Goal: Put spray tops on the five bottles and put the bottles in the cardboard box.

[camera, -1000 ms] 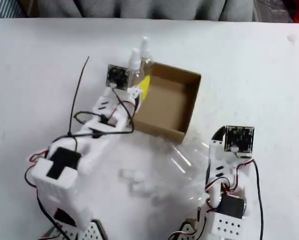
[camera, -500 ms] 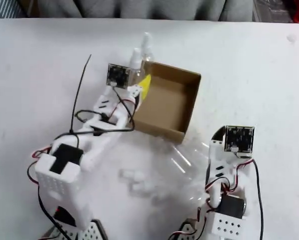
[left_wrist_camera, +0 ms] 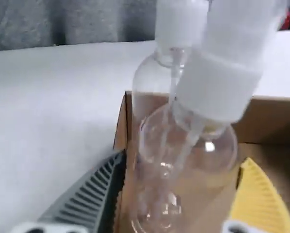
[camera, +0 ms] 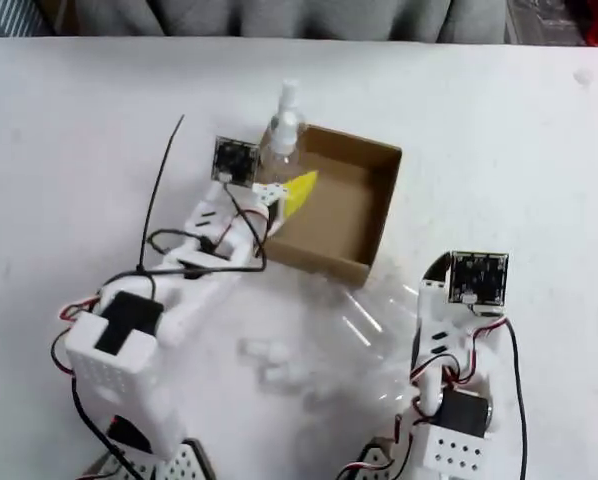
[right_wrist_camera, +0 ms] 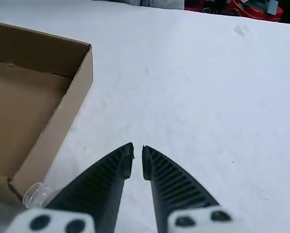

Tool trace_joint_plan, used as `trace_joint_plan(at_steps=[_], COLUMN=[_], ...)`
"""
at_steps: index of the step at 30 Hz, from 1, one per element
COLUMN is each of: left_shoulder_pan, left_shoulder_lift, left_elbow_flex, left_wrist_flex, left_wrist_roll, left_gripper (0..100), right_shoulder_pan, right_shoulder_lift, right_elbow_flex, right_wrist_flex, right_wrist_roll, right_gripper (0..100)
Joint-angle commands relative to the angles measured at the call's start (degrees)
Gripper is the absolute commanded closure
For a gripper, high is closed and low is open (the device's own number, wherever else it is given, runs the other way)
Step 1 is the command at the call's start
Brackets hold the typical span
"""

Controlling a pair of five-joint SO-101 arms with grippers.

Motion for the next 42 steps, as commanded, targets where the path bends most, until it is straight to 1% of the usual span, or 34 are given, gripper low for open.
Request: trace_joint_plan(at_steps=[1, 11, 14, 19, 21, 34, 39, 42], left_shoulder_pan=[-0.48, -0.48, -0.40, -0.40, -0.40, -0.40, -1.10, -3.65], left_shoulder_lift=[-4.79, -6.55, -11.65, -24.40, -29.85, -65.89, -76.35, -81.89], left_elbow_flex=[1.85, 3.87, 7.30, 16.70, 19.25, 28.31, 32.18, 35.52], left_wrist_flex=[-0.70, -0.70, -0.62, 0.44, 4.31, 38.51, 48.44, 53.01], left_wrist_roll=[-0.26, -0.62, -0.26, -0.62, -0.62, -0.70, -0.62, -0.35], left_gripper=[65, 65, 65, 65, 65, 65, 65, 65], right_shoulder_pan=[-0.13, -0.13, -0.13, -0.13, -0.13, -0.48, -0.57, -0.57], right_shoulder_lift=[-0.22, -0.22, -0.22, -0.22, -0.22, -0.22, -0.22, -0.22], right_elbow_flex=[0.62, 0.62, 0.62, 0.62, 0.62, 0.62, 0.62, 0.62], right_wrist_flex=[-0.57, -0.57, -0.57, -0.57, -0.57, 0.22, 0.22, 0.22], right_wrist_roll=[-0.26, -0.26, -0.26, -0.26, -0.26, -0.26, -0.26, -0.26], right_gripper=[98.4, 98.4, 98.4, 98.4, 98.4, 98.4, 98.4, 98.4])
